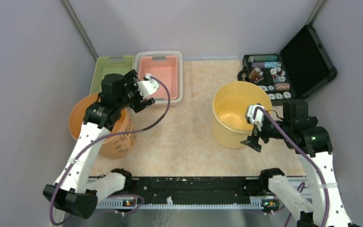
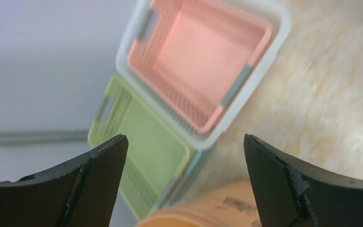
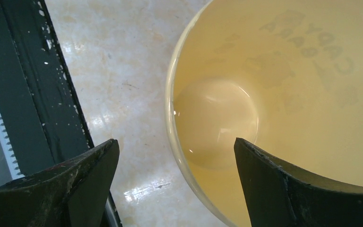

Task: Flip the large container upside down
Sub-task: Move the container to the center of the board, then turn the container upside down at the center of the board.

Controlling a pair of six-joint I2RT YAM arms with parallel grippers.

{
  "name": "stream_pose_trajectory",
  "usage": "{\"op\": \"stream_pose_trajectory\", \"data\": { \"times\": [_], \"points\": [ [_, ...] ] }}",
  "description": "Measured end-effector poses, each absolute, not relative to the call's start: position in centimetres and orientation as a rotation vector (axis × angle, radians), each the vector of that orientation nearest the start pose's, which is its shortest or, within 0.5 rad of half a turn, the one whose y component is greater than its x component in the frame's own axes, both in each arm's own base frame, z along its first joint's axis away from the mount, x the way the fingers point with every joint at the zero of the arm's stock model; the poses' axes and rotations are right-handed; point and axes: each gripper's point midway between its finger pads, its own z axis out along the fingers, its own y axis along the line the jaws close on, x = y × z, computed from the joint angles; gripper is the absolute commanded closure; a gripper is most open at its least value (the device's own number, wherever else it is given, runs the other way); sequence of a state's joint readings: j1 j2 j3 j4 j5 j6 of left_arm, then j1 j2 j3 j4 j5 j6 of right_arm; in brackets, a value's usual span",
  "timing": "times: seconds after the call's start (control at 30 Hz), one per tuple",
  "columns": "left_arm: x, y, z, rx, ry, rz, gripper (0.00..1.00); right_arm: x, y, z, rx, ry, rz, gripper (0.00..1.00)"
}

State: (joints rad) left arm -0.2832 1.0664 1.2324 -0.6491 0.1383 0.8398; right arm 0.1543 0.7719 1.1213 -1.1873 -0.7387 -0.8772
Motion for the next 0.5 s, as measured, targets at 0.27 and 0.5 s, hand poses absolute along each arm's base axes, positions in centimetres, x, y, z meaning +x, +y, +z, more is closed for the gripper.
{"op": "stream_pose_trajectory", "data": {
  "times": [0.27, 0.5],
  "points": [
    [30.9, -16.8, 34.8, 1.188, 1.457, -0.279, 0.01, 17.5, 11.2, 24.5, -1.338, 1.738, 0.395, 0.14],
    [30.6, -22.6, 33.2, 1.232, 1.429, -0.549, 0.01, 18.5, 11.6, 24.5, -1.352, 1.726, 0.388, 0.20]
  ]
}}
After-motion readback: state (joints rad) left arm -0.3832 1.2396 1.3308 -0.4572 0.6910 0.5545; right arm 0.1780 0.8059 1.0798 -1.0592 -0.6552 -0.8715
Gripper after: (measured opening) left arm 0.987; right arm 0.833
